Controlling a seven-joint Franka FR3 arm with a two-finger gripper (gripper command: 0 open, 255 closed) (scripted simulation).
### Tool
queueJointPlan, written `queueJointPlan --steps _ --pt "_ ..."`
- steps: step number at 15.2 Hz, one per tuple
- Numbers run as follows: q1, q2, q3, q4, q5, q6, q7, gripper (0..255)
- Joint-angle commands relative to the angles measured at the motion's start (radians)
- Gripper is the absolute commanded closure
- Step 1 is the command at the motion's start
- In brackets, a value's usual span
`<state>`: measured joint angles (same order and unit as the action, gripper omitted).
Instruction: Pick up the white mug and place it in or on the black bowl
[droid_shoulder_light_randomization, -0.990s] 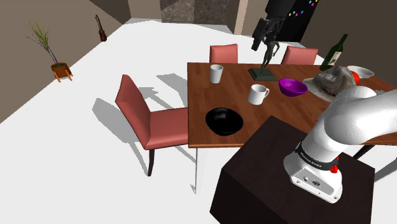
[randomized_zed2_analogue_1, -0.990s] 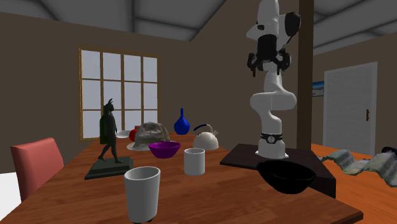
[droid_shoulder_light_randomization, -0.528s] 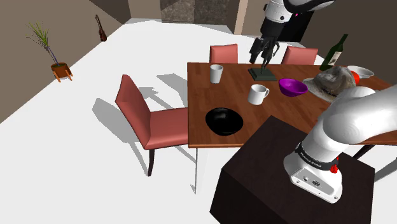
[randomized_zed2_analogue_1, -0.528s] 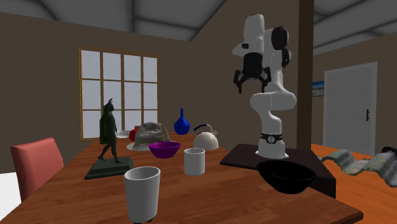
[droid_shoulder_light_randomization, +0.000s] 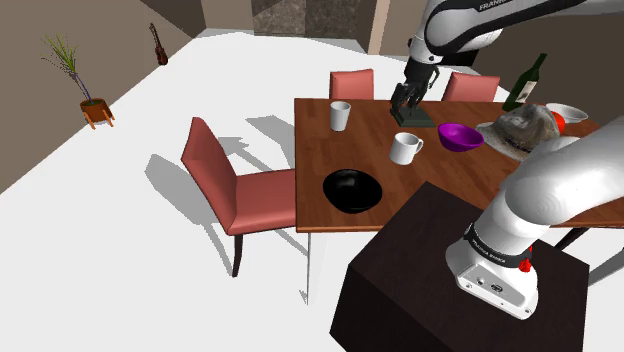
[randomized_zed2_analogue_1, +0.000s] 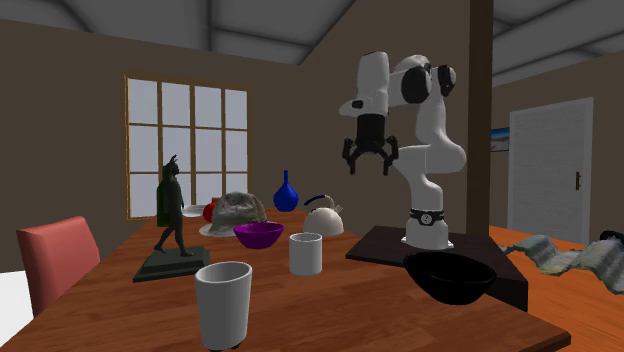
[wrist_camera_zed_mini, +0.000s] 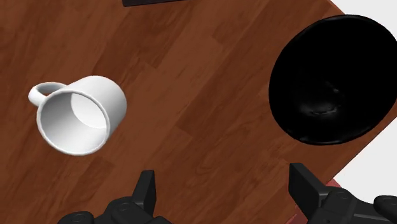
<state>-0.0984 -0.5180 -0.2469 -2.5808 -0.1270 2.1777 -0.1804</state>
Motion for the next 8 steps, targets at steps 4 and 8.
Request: queueJointPlan --steps 4,8 --pt "-0.016 0.15 -0.078 -0.01 -0.003 0.143 -0.077 0" --pt "-0.016 0.296 -0.141 0.013 0.029 0.251 -0.155 0"
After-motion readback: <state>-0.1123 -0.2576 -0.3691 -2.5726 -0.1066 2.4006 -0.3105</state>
